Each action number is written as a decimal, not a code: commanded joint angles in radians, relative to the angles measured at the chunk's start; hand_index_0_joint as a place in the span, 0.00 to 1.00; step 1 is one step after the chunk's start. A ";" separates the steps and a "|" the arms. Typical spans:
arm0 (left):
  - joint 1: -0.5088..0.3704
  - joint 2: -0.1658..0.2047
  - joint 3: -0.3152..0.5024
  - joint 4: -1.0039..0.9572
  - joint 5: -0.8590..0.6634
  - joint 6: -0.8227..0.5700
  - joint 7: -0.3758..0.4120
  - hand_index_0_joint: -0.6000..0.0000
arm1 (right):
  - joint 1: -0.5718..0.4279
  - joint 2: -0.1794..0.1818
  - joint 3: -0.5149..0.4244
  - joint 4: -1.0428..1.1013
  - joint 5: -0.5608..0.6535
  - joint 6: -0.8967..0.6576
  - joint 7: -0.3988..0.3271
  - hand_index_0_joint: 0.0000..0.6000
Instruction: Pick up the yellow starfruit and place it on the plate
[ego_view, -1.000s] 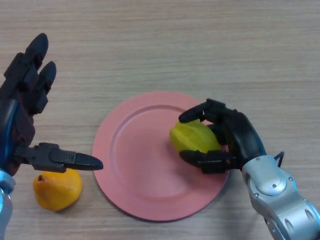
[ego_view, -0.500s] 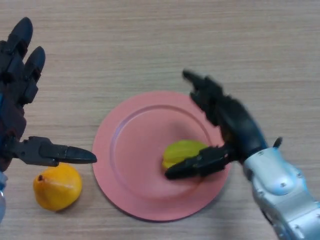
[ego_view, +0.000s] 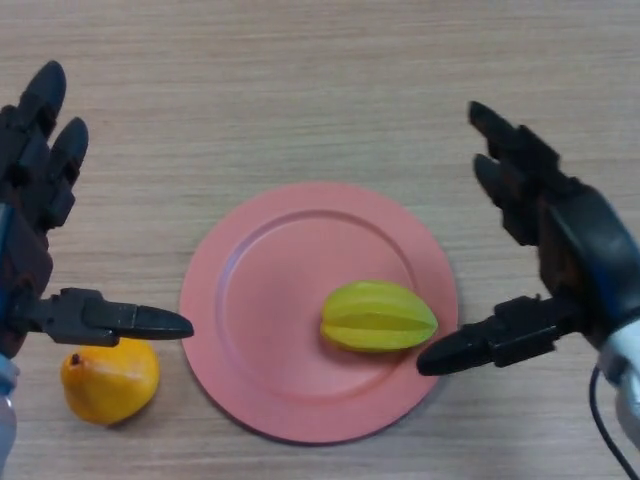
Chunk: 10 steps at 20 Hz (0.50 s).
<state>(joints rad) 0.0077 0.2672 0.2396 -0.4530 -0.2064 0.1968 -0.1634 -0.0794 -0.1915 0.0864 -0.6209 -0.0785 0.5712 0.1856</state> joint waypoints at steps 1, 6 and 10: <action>-0.031 0.025 0.026 -0.039 0.004 -0.160 0.024 1.00 | -0.021 -0.017 -0.048 -0.074 0.023 -0.094 -0.061 0.00; -0.032 0.023 0.001 -0.002 0.034 -0.169 0.004 1.00 | 0.042 -0.021 -0.065 -0.095 0.074 -0.099 -0.096 0.00; -0.044 0.024 -0.011 -0.002 0.043 -0.169 0.013 1.00 | 0.046 -0.035 -0.097 -0.110 0.073 -0.102 -0.073 0.00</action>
<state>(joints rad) -0.0056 0.2670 0.2026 -0.4081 -0.1845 0.1758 -0.1569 -0.0100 -0.2092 0.0407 -0.6745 -0.0308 0.5742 0.1202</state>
